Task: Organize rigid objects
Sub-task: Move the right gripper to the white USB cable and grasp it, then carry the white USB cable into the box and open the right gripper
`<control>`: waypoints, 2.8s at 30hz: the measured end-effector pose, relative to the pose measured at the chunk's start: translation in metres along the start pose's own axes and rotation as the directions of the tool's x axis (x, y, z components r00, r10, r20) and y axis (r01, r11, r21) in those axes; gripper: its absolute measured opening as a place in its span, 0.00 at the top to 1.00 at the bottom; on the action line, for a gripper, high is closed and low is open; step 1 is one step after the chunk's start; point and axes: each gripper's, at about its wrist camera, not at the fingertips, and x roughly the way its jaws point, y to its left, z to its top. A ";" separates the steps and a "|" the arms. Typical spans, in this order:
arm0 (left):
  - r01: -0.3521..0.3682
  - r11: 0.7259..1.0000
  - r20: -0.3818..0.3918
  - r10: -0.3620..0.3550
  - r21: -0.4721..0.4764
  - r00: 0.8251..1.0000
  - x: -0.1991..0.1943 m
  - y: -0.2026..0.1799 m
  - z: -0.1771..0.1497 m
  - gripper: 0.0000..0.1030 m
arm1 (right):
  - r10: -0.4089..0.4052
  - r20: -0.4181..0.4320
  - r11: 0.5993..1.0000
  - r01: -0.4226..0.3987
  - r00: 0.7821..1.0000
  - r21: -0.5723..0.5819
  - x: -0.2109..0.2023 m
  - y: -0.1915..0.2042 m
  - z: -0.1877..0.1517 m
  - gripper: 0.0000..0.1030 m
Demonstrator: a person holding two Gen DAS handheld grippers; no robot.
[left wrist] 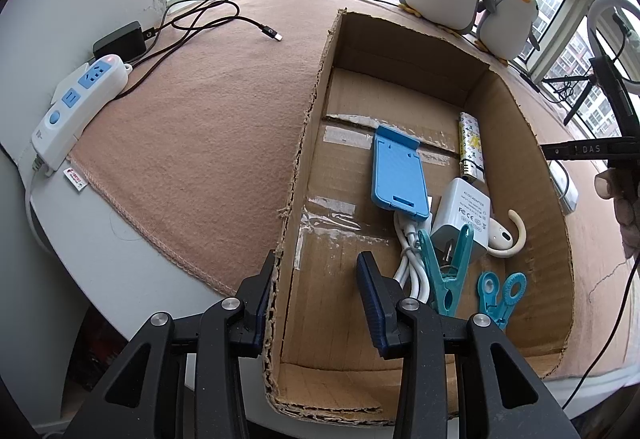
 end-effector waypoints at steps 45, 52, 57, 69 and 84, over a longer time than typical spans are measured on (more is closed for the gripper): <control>-0.003 1.000 0.006 0.003 0.002 1.000 -0.001 -0.001 -0.002 0.61 | 0.264 0.293 0.965 -0.251 0.919 -0.080 -0.117 0.097 -0.009 0.97; -0.002 1.000 0.005 0.002 0.002 1.000 -0.001 -0.002 -0.002 0.61 | 0.313 0.259 0.949 -0.291 0.914 -0.119 -0.100 0.133 0.000 0.97; 0.001 1.000 0.005 -0.001 0.002 1.000 -0.001 -0.001 -0.001 0.61 | 0.332 0.231 0.942 -0.308 0.914 -0.136 -0.088 0.153 0.004 0.97; 0.002 1.000 0.005 -0.002 0.002 1.000 -0.001 -0.001 -0.001 0.61 | 0.352 0.172 0.934 -0.334 0.920 -0.127 -0.055 0.175 0.013 0.97; 0.000 1.000 0.005 0.000 0.002 1.000 0.000 -0.002 0.000 0.61 | 0.276 0.208 0.959 -0.255 0.938 -0.122 -0.059 0.168 0.016 0.66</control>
